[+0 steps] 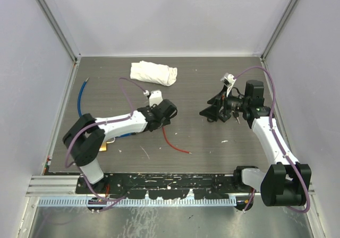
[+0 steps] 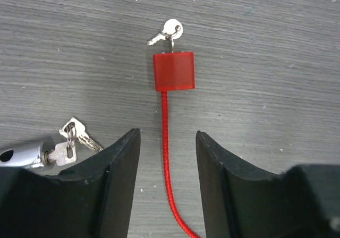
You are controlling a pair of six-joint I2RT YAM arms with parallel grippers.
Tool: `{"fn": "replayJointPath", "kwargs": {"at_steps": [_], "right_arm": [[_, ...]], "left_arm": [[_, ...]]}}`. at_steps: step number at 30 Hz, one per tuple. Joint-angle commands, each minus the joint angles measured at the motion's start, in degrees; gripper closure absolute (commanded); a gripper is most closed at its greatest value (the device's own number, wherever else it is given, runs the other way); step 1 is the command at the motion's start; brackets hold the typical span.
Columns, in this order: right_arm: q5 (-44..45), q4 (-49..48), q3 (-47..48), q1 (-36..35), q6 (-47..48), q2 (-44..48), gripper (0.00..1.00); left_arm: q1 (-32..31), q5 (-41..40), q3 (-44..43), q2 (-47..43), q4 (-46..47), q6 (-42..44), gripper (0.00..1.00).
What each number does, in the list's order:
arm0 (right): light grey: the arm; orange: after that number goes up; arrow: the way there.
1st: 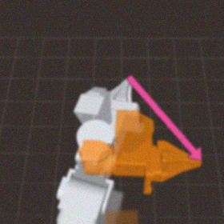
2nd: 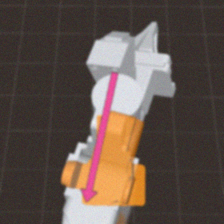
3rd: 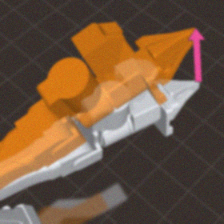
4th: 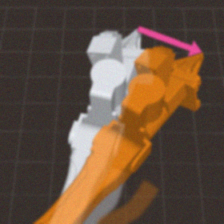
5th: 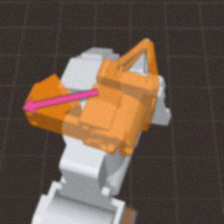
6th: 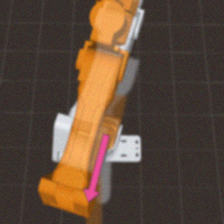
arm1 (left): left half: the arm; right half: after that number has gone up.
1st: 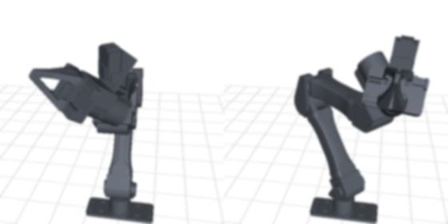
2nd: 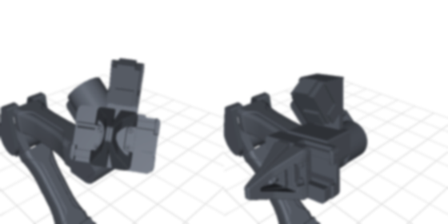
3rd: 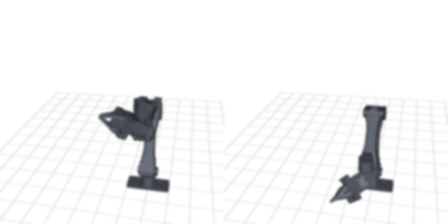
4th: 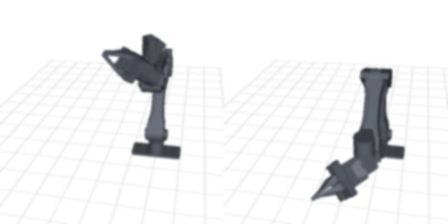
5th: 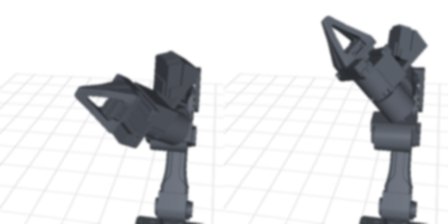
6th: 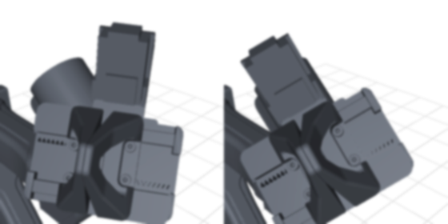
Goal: Lock with the key
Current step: Pick up the lock from the center of the board.
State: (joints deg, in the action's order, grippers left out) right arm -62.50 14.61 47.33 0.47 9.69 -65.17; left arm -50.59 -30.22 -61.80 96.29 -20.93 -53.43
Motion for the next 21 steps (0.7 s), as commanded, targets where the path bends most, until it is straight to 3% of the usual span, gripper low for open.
{"fn": "replayJointPath", "kwargs": {"at_steps": [1,16,21], "right_arm": [[-0.4,-2.2,0.8,-0.3,-0.5,1.0,0.0],[-0.6,-2.2,0.8,-0.3,-0.6,0.6,0.0],[-0.8,-2.2,0.7,-0.3,-0.6,0.7,0.0]], "left_arm": [[-0.2,-4.4,-4.7,4.1,-3.4,-0.1,0.55],[0.4,-3.9,-9.7,13.4,-3.5,1.8,0.66],[1.2,-2.1,-9.6,14.2,-3.1,1.7,0.74]]}}
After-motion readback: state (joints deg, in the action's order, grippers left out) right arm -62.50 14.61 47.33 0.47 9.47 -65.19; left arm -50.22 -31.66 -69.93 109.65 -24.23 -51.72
